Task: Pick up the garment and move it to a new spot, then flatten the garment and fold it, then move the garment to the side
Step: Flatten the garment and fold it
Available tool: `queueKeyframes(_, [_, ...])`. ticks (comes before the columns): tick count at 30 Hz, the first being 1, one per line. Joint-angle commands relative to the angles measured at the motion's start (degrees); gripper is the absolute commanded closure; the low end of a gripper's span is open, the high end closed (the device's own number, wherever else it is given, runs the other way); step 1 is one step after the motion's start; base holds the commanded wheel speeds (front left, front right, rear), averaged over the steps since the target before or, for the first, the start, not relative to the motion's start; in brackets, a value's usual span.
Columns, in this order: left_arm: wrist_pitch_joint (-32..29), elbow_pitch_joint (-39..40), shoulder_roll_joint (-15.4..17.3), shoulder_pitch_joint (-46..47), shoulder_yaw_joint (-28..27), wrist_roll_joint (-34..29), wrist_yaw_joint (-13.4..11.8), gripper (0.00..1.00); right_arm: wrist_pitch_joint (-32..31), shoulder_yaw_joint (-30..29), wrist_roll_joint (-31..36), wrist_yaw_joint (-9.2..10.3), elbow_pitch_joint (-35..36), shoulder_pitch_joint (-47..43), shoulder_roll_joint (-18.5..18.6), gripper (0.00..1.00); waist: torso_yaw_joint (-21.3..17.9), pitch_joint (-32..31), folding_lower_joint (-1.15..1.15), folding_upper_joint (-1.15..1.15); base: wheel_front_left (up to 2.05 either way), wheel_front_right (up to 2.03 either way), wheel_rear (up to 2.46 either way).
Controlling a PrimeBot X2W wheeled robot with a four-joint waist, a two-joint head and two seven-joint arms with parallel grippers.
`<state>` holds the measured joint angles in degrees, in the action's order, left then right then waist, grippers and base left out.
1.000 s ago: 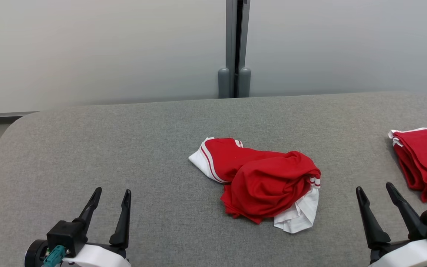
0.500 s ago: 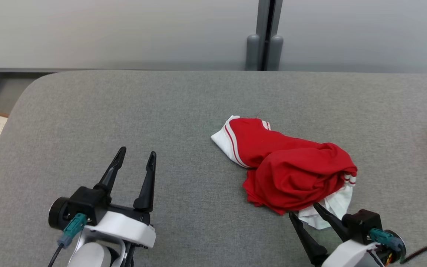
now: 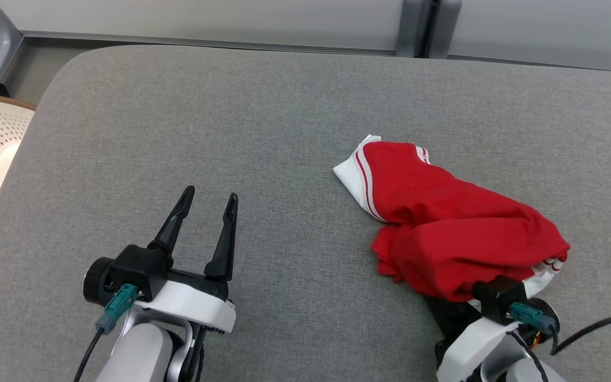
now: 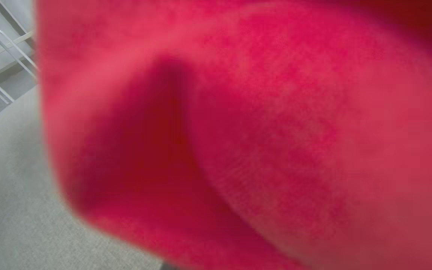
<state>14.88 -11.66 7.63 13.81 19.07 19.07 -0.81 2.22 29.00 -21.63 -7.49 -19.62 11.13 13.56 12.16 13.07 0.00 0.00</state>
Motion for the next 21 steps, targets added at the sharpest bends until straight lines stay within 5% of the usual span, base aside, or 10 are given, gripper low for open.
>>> queueKeyframes(1, [0.30,-0.08,0.01,0.97,-0.46,-0.68,0.21,0.00,1.12,0.56,-0.51,0.00,1.08,0.94,0.47,1.00,-0.37,-0.10,0.00,0.00,0.00,0.00,0.00])
queueKeyframes(9, [0.34,0.76,0.32,0.59,-2.31,-1.44,0.17,0.00,5.02,-0.40,-0.63,0.00,12.80,2.55,2.05,1.00,-3.07,-0.57,0.00,0.00,0.00,0.00,0.00])
queueKeyframes(14, [0.35,1.11,0.28,0.09,-2.88,-1.96,0.41,0.00,4.40,-8.65,0.27,0.00,17.90,1.13,1.91,1.00,-5.06,-0.70,0.00,0.00,0.00,0.00,0.00])
queueKeyframes(21, [0.35,1.08,-0.05,0.42,-2.93,-2.45,0.71,0.00,2.49,-22.92,-1.33,0.00,15.84,-5.84,0.25,1.00,-6.36,-0.37,0.00,0.00,0.00,0.00,0.00])
